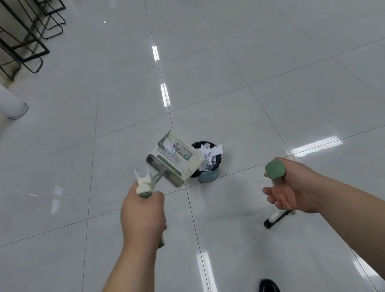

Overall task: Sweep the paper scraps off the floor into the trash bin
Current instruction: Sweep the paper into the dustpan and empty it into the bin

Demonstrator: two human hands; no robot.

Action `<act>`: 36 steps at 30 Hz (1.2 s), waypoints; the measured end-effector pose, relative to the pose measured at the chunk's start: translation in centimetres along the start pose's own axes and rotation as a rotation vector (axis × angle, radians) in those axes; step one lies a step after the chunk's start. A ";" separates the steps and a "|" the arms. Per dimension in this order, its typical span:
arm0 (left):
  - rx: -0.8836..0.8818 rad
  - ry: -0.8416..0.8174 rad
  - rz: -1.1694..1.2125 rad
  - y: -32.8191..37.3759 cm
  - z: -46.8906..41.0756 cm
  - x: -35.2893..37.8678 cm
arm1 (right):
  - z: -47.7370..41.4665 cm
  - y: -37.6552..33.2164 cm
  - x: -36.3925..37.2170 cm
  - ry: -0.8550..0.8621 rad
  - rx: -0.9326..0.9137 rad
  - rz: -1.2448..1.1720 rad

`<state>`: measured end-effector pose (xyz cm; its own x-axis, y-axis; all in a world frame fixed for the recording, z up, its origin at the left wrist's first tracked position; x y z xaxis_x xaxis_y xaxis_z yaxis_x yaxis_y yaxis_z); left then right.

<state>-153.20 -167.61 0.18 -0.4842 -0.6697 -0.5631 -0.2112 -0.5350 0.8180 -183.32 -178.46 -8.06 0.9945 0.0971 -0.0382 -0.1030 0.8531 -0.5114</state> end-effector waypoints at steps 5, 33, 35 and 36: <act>0.256 -0.152 -0.369 -0.5 1.3 6.5 | -1.0 -0.8 -1.6 0.005 -0.014 -0.009; 0.598 -0.795 -1.012 -10.5 8.6 15.3 | -0.6 1.3 -6.4 -0.042 -0.042 -0.023; 0.635 -0.760 -1.043 -10.0 8.7 14.8 | -0.5 1.6 -6.4 -0.040 -0.042 -0.018; 0.646 -0.742 -1.046 -9.6 8.6 14.5 | -0.5 1.6 -6.5 -0.042 -0.043 -0.015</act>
<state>-165.49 -167.82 -14.83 -0.1488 0.4042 -0.9025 -0.9844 -0.1467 0.0966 -189.90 -177.96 -9.11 0.9942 0.1071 0.0052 -0.0868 0.8322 -0.5477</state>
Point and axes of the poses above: each hand's wrist, its own z-axis away from the middle knuckle, its own x-axis out of the palm, y = z × x, the point moved 6 cm from there along -z, towards the middle knuckle, and after that the axes turned 12 degrees about y, right-handed, at the moved point
